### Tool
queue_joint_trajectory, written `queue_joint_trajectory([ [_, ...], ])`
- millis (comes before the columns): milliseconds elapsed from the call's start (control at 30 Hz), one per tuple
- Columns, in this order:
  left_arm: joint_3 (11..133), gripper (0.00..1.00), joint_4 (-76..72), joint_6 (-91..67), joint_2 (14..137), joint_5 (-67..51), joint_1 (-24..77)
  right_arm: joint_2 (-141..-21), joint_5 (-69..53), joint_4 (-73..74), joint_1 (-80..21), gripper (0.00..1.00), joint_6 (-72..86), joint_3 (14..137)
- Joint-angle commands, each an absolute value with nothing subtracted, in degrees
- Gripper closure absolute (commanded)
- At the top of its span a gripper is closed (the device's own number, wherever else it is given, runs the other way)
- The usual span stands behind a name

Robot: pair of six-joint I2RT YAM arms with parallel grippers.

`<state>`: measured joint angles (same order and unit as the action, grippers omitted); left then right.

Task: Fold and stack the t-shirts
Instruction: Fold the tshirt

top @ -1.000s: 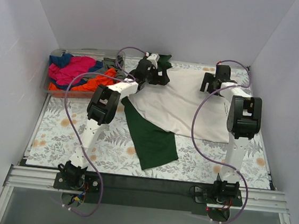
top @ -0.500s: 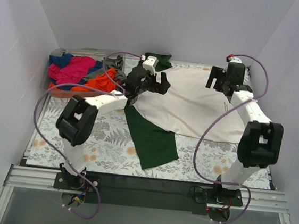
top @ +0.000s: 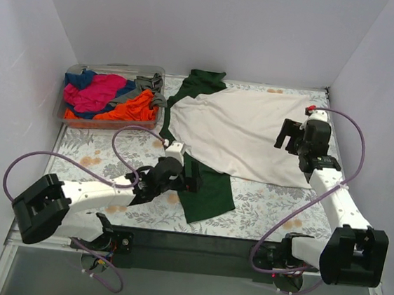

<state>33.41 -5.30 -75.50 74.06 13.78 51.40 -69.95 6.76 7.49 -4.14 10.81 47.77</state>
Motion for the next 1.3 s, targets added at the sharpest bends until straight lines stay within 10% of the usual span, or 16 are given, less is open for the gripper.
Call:
queue_joint_trajectory([
  [0, 30.8, 0.09, 4.3, -87.9, 67.3, 21.5, 55.7, -63.3, 8.0, 4.5, -3.9, 0.18, 12.0, 45.9],
  [1267, 36.6, 0.19, 19.1, -94.3, 75.4, 6.0, 60.5, -54.9, 5.1, 5.1, -3.8, 0.15, 11.7, 43.4],
])
